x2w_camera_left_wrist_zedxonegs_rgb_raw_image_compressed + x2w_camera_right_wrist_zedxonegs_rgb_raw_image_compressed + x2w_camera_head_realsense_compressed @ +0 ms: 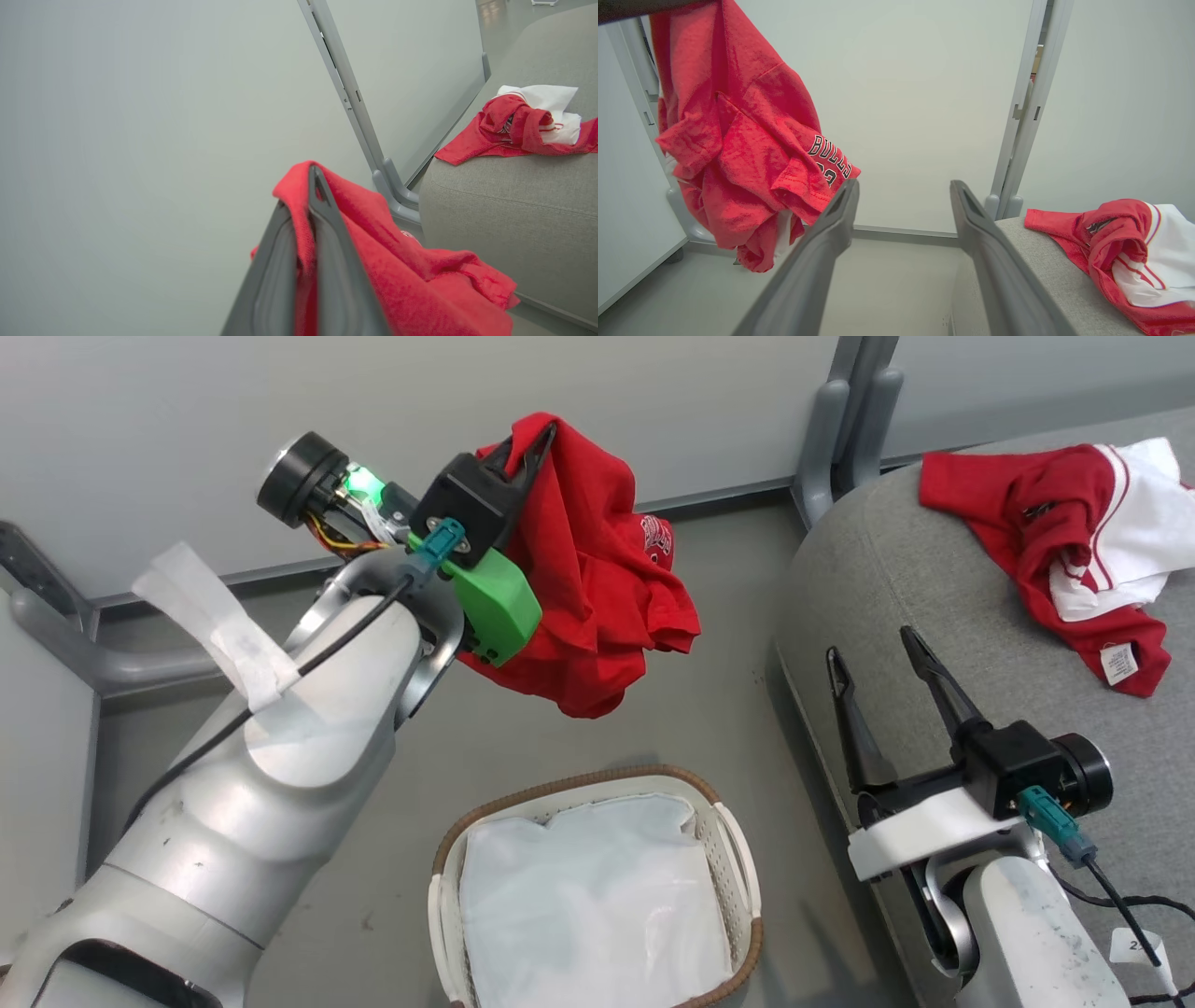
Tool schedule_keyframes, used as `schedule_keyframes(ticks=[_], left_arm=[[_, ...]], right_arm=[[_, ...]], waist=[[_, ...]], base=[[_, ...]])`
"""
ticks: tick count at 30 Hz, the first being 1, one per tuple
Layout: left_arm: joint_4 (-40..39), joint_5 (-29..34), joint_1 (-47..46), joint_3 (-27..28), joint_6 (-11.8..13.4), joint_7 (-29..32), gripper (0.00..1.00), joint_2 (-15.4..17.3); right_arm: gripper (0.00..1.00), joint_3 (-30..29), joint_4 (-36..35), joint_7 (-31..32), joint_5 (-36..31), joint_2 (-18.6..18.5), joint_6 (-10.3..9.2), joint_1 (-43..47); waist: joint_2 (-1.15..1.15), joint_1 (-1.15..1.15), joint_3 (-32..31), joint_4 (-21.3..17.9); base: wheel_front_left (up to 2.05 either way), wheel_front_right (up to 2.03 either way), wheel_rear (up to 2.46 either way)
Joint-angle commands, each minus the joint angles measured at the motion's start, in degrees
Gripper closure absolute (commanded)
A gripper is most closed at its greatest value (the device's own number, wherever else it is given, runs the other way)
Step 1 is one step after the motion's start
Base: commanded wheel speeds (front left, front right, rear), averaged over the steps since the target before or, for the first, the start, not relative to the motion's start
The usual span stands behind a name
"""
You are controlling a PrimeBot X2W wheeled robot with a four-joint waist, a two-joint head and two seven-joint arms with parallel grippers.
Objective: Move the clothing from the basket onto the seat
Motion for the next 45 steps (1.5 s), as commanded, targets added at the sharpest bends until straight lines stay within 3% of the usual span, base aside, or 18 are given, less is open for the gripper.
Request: schedule_keyframes(ticks=[1, 11, 23, 35, 36, 38, 39, 44, 45], left_arm=[[-0.6, -0.8, -0.7, 0.6, -0.2, 0.7, 1.0, 0.4], [-6.2, -2.9, -4.0, 1.8, 0.3, 4.2, 1.0, 0.1], [-13.1, -4.0, -1.2, -1.3, -0.5, 6.7, 1.0, -1.4], [-19.2, -5.5, 1.8, -3.4, -0.6, 8.2, 1.0, -0.6], [-19.5, -5.7, 2.0, -3.4, -0.5, 8.2, 1.0, -0.6], [-19.7, -6.1, 2.5, -3.3, -0.5, 8.3, 1.0, -0.5], [-19.7, -6.4, 2.8, -3.2, -0.5, 8.3, 1.0, -0.4], [-18.8, -8.2, 4.9, -2.4, -0.1, 8.0, 1.0, 0.7], [-18.5, -8.8, 5.7, -2.2, 0.0, 7.7, 0.87, 1.0]], right_arm=[[0.0, 0.7, 0.3, -0.3, 0.4, -0.2, -0.08, 0.9], [0.0, 6.1, 3.0, -0.3, -0.5, -0.2, -0.08, -0.3], [0.0, 11.4, 13.9, -0.3, -4.4, -0.2, -0.08, -10.0], [0.0, 13.6, 10.6, -0.3, -1.6, -0.2, -0.08, -13.4], [0.39, 13.9, 10.8, -0.3, -1.5, -0.2, -0.08, -13.5], [0.91, 14.5, 11.3, -0.3, -1.3, -0.2, -0.08, -13.9], [1.0, 14.7, 11.3, -0.3, -1.1, -0.2, -0.08, -14.2], [1.0, 14.5, 10.1, -0.3, -0.1, -0.2, -0.08, -13.9], [1.0, 14.4, 9.8, -0.3, -0.2, -0.2, -0.08, -13.8]], waist=[[0.13, 0.01, -3.3, -1.1], [0.13, 0.01, -5.4, -0.2], [0.13, 0.01, -6.7, 1.9], [0.13, 0.01, -7.3, 3.1], [0.13, 0.01, -7.3, 3.2], [0.13, 0.01, -7.3, 3.3], [0.13, 0.01, -7.3, 3.3], [0.13, 0.01, -7.0, 3.3], [0.13, 0.01, -6.9, 3.2]], base=[[0.0, 0.0, 0.0], [0.0, 0.0, 0.0], [0.0, 0.0, 0.0], [0.0, 0.0, 0.0], [0.0, 0.0, 0.0], [0.0, 0.0, 0.0], [0.0, 0.0, 0.0], [0.0, 0.0, 0.0], [0.0, 0.0, 0.0]])
